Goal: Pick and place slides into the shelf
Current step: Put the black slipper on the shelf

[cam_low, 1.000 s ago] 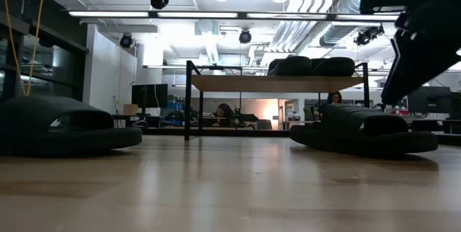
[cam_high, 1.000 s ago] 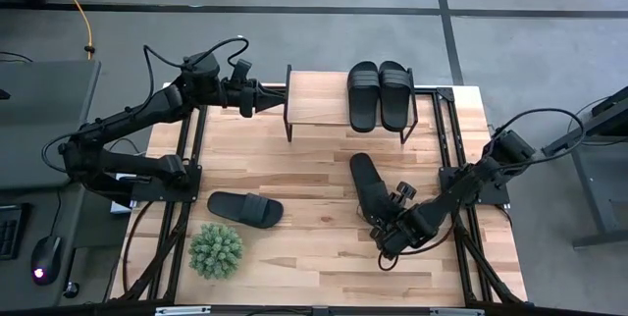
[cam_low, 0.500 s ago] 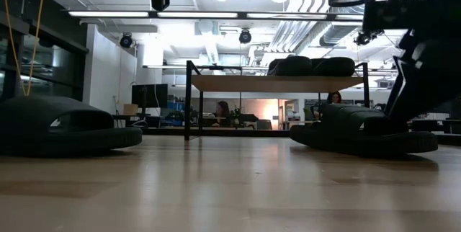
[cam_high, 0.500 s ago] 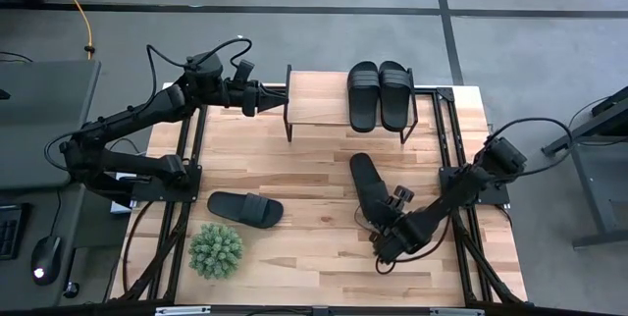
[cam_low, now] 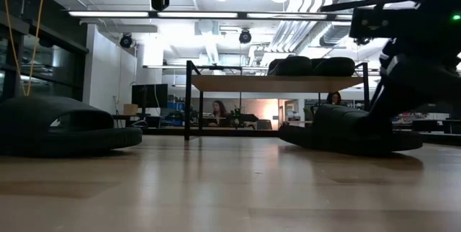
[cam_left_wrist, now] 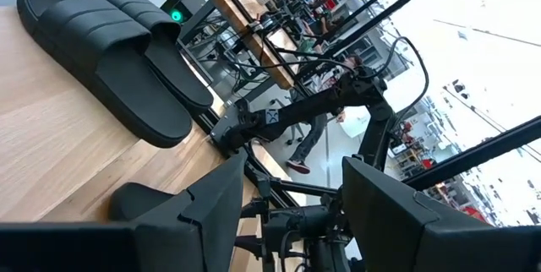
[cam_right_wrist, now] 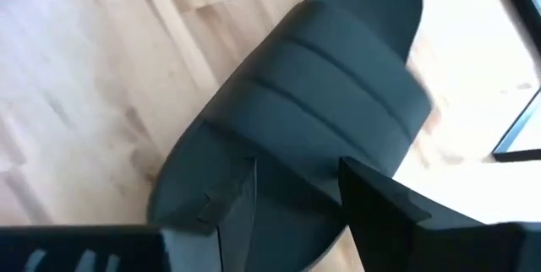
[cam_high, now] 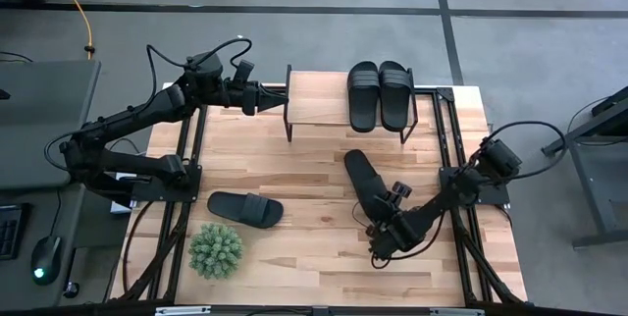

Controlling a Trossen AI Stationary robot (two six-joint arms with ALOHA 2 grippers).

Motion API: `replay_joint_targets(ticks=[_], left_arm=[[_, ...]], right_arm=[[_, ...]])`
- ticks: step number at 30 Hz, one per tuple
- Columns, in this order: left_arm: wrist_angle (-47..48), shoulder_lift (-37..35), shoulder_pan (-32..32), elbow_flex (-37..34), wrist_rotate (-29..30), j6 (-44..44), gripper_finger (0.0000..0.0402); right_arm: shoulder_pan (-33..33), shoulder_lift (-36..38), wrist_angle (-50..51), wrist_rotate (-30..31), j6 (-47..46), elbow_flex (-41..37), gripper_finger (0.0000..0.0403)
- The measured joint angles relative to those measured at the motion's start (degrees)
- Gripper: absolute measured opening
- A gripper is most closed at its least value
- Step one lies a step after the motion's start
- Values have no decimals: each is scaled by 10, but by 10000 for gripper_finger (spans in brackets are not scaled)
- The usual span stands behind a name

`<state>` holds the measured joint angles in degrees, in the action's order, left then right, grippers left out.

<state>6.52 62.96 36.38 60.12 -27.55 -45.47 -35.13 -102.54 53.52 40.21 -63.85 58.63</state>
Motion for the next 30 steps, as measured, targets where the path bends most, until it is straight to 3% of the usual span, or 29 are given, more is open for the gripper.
replay_joint_targets(ticks=[17, 30], left_arm=[[0, 0, 0, 0, 0, 0, 186], [0, 0, 0, 0, 0, 0, 186]], right_arm=[[52, 1, -58, 7, 131, -3, 160], [74, 1, -110, 9, 103, -43, 160]])
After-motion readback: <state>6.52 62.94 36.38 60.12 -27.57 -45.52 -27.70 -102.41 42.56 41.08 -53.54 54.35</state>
